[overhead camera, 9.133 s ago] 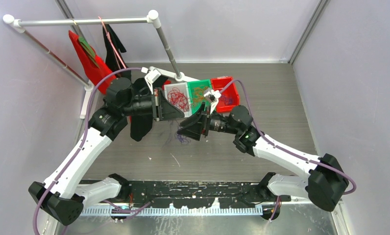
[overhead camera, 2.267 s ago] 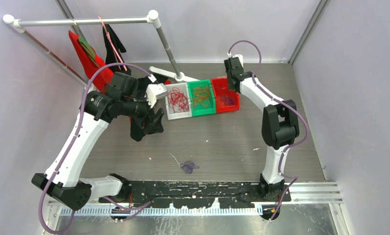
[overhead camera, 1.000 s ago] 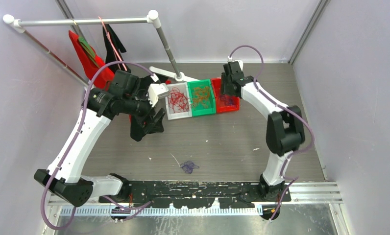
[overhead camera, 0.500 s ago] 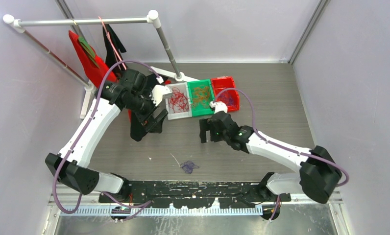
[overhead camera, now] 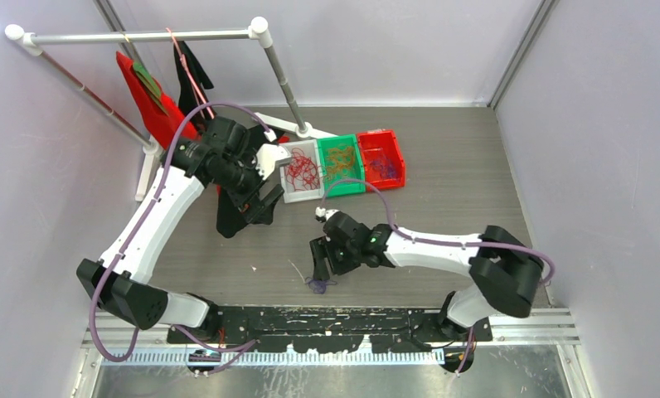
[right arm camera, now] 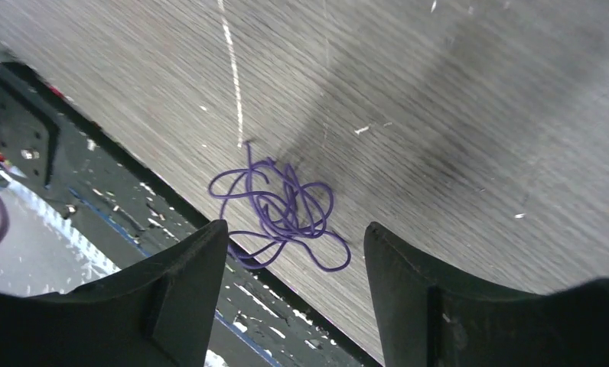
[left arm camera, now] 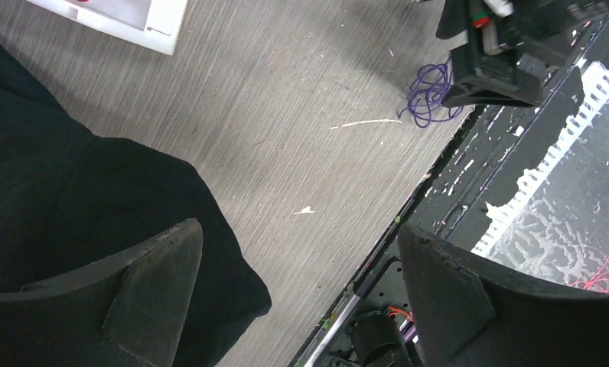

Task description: Untangle the cables

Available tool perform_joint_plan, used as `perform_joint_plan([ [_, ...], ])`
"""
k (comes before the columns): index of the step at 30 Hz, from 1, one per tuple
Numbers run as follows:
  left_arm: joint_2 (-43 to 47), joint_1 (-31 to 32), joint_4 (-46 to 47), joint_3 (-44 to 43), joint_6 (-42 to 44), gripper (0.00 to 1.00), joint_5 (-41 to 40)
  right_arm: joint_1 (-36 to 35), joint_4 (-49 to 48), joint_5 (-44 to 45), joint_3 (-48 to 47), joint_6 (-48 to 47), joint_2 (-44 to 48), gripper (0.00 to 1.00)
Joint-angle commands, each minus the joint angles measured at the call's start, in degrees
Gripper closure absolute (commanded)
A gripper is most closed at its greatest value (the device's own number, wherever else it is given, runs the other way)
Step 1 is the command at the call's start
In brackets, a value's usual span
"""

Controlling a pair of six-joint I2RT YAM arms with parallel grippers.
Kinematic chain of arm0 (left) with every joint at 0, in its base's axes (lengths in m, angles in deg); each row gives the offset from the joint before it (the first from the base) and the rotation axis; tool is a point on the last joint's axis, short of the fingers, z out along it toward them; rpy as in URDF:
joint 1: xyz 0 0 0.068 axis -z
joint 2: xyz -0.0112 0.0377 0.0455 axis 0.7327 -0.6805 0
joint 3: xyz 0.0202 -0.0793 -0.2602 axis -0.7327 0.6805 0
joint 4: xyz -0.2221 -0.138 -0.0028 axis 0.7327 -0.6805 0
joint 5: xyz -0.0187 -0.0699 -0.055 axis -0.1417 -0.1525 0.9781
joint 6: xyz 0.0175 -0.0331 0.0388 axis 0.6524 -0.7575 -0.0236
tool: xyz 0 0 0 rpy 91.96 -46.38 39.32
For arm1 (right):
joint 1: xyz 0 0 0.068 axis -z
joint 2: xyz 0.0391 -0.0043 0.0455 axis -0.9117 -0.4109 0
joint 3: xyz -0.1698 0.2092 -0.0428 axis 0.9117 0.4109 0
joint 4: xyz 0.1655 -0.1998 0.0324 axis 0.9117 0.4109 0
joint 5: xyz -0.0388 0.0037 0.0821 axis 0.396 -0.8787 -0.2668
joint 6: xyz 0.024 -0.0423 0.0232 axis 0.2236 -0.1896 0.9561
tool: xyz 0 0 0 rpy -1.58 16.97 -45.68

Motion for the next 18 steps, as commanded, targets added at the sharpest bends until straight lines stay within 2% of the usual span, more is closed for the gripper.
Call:
perform_joint_plan([
  [1, 0.8, -0.4, 0.0, -0.6, -0.2, 0.02, 0.7, -0.4, 2.0, -3.4, -4.6, 2.4, -5.7, 0.35],
  [5, 1.2, -0.4, -0.9, -1.0, -0.6, 0.03, 1.5, -0.7, 4.0, -5.4, -8.2, 2.1, -11.6, 0.55],
  [9, 2.5, -0.4, -0.9, 1.7, -0.3, 0.04, 4.0, -0.6, 3.8, -4.0, -9.7, 1.6, -10.4, 0.96],
  [15, 5.8, -0.3, 1.5, 8.1, -0.5, 0.07, 10.8, 1.1, 3.1, -2.0, -12.8, 0.7, -1.9, 0.99],
  [18, 7.9, -0.3, 4.3, 11.4, -0.6, 0.09, 12.7, 2.8, 0.7, -3.7, -13.5, 1.8, 0.8, 0.99],
])
